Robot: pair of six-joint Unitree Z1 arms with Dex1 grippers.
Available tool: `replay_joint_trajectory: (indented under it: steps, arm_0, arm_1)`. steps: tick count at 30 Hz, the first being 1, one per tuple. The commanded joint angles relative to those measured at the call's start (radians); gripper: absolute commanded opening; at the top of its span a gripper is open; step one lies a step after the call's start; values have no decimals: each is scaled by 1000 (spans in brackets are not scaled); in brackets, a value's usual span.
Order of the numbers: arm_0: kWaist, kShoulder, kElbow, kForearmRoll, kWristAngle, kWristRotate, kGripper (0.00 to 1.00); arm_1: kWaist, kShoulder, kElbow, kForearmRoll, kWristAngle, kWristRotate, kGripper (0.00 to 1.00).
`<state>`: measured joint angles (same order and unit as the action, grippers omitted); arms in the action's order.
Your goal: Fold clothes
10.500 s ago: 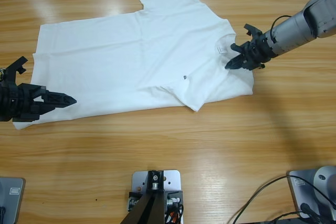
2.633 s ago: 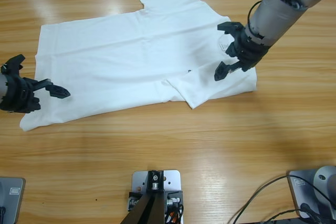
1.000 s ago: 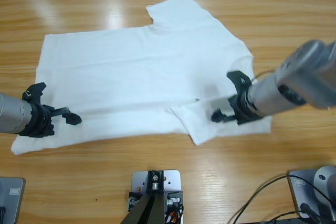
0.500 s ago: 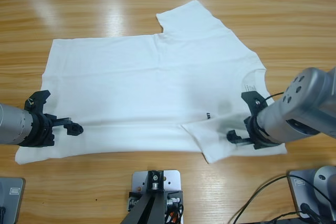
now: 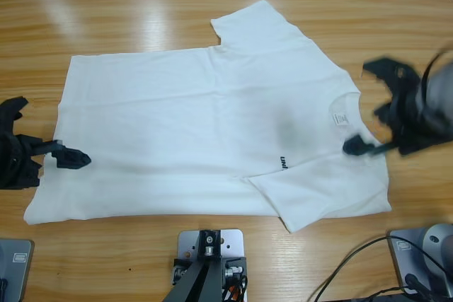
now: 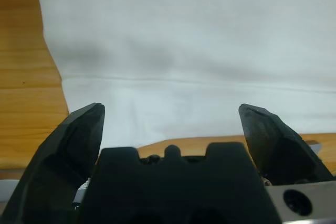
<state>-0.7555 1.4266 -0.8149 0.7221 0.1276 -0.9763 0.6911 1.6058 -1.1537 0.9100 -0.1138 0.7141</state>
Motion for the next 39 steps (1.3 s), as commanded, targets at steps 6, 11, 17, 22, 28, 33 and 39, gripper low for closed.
replay_joint_trajectory:
  steps: [6, 11, 17, 22, 28, 33, 39]
  arm_0:
    - [544, 110, -121, -232, -212, 315, 945]
    - [666, 233, -238, -276, -382, 418, 936]
    - [756, 318, -254, -275, -367, 410, 927]
    - [775, 383, -272, -278, -364, 413, 927]
    - [753, 420, -282, -277, -314, 399, 928]
    - [737, 443, -282, -276, -259, 346, 928]
    - [730, 451, -273, -266, -203, 327, 927]
  arm_1:
    - [-614, 351, -529, -126, 579, -589, 1000]
    - [-707, 672, -1007, 67, 810, -626, 997]
    - [-745, 952, -1314, 123, 842, -657, 761]
    - [-746, 1049, -1390, 107, 845, -694, 757]
    - [-740, 1108, -1432, 124, 787, -696, 757]
    - [-707, 1149, -1463, 132, 758, -696, 761]
    - [-697, 1189, -1513, 137, 740, -690, 769]
